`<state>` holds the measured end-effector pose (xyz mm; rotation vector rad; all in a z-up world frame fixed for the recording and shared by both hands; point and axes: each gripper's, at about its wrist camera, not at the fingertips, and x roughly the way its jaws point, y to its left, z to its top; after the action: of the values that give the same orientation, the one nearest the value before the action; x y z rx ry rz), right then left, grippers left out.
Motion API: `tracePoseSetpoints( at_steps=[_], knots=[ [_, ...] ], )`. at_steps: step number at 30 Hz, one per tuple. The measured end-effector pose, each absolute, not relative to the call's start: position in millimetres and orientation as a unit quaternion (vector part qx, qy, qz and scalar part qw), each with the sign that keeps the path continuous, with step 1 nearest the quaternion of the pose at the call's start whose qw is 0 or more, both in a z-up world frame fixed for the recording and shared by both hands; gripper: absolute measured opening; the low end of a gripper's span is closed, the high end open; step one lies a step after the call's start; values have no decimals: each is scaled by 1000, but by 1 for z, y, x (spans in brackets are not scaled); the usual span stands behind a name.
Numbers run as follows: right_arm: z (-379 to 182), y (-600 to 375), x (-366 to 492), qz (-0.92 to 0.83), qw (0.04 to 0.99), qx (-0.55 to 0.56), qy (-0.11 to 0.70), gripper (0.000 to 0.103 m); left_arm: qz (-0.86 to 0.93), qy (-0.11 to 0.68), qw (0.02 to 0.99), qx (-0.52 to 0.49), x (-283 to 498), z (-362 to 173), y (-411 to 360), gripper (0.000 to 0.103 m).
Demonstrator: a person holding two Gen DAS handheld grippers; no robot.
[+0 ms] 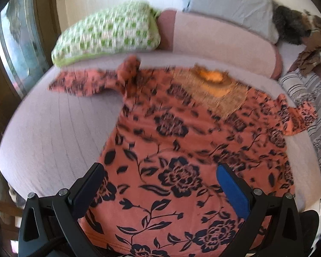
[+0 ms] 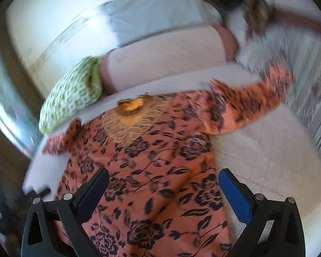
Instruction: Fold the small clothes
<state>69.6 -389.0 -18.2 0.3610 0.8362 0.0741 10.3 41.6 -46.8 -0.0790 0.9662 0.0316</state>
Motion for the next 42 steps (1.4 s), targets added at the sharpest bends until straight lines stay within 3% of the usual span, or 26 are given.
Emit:
tracePoseSetpoints(
  at_steps=[4, 10, 20, 24, 25, 27, 33, 38, 42],
  knots=[
    [-50, -483, 97, -12, 865, 298, 404, 103, 28, 500, 865, -31, 23, -78, 42, 103],
    [-76, -606, 161, -105, 853, 361, 361, 102, 22, 516, 856, 1, 38, -101, 26, 103],
    [-126, -707, 273, -224, 811, 387, 377, 80, 16, 481, 876, 24, 68, -114, 17, 103],
    [-138, -714, 295, -264, 804, 372, 381, 73, 7, 516, 856, 30, 82, -143, 20, 103],
    [-138, -715, 301, -274, 804, 363, 384, 66, 3, 508, 861, 16, 81, -145, 23, 103],
    [-139, -714, 311, -276, 807, 339, 396, 6, 2, 487, 874, -1, 77, -145, 29, 103],
    [-73, -667, 323, -187, 872, 265, 367, 5, -13, 478, 878, -5, 74, -148, 31, 103],
    [32, -544, 310, -20, 930, 216, 298, 5, -28, 482, 875, -22, 77, -142, 38, 103],
    [62, -426, 292, 94, 930, 199, 294, 6, -10, 452, 889, -72, 59, -117, 66, 103]
  ],
)
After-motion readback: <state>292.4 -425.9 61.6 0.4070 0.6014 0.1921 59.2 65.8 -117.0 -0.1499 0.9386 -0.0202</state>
